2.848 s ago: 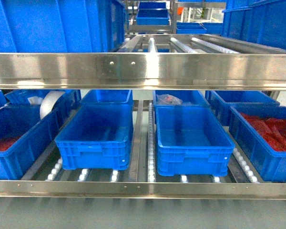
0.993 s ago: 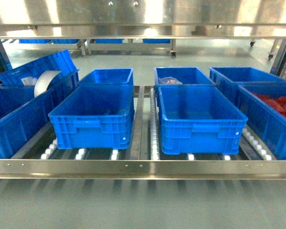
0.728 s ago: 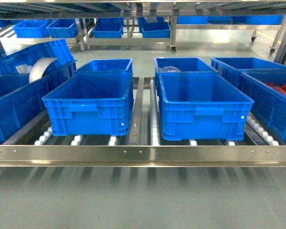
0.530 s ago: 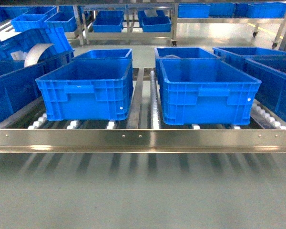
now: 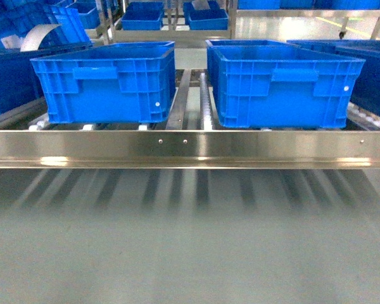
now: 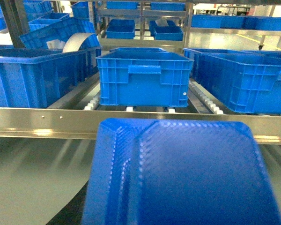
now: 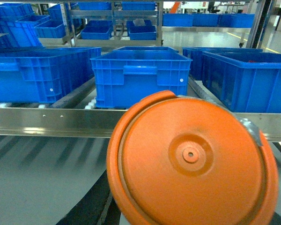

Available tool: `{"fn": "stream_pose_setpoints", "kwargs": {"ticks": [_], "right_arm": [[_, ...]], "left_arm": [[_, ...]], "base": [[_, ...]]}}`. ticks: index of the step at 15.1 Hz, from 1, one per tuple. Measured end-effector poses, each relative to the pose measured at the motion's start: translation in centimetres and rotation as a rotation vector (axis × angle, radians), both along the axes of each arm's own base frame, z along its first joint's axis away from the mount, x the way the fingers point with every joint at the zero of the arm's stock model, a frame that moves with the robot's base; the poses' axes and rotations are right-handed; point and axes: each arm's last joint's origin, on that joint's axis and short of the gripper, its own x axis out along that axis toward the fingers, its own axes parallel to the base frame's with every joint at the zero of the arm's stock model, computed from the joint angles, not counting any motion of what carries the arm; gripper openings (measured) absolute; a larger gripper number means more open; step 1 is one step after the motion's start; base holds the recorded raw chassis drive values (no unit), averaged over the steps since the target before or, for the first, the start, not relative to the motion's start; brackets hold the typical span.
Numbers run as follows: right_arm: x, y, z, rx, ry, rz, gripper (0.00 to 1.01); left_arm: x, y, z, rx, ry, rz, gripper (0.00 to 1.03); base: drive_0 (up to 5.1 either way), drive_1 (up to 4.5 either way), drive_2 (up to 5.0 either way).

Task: Sort blue parts and orange caps into right shelf containers

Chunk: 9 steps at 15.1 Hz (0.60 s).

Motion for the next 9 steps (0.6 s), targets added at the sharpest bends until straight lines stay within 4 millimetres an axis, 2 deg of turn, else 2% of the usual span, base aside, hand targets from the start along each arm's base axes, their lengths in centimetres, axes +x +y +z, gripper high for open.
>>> {"fn": "stream_pose_setpoints", "kwargs": {"ticks": [9], "right_arm": [[0.00,0.00,0.03,0.000,-0.003,0.000,0.44]], "left_arm": [[0.00,0.00,0.01,0.000,-0.001,0.000,0.43]], "base": [[0.0,0.03,0.0]]}}
